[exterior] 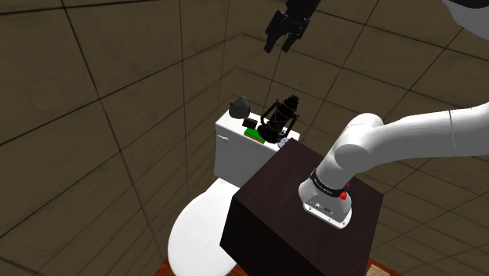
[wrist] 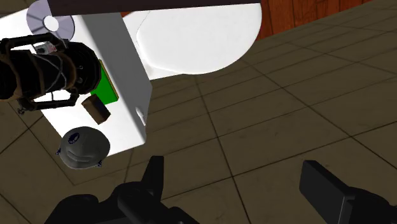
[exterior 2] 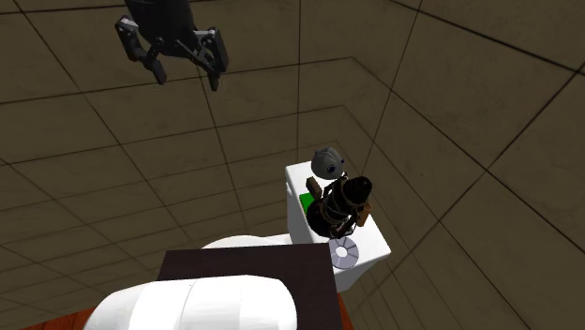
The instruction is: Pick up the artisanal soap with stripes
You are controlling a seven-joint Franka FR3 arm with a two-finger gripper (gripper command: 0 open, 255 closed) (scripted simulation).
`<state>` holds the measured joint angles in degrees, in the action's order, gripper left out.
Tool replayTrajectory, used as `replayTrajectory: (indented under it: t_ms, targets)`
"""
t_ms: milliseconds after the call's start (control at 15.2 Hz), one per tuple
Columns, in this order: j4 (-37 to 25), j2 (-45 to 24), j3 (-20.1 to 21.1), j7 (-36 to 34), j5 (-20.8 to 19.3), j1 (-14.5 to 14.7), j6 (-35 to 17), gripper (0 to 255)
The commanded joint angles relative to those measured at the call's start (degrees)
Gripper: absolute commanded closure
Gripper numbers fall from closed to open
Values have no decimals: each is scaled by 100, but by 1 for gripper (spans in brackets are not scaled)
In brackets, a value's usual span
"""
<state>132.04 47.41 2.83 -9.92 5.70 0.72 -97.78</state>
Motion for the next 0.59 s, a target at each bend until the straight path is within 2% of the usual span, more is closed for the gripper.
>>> replayTrajectory:
  t_ms: [0,528]
  targets:
    - [0,0,0,0,0,0,0,0]
    - [1019,-390,-526,983,-340,-42,-1144,0]
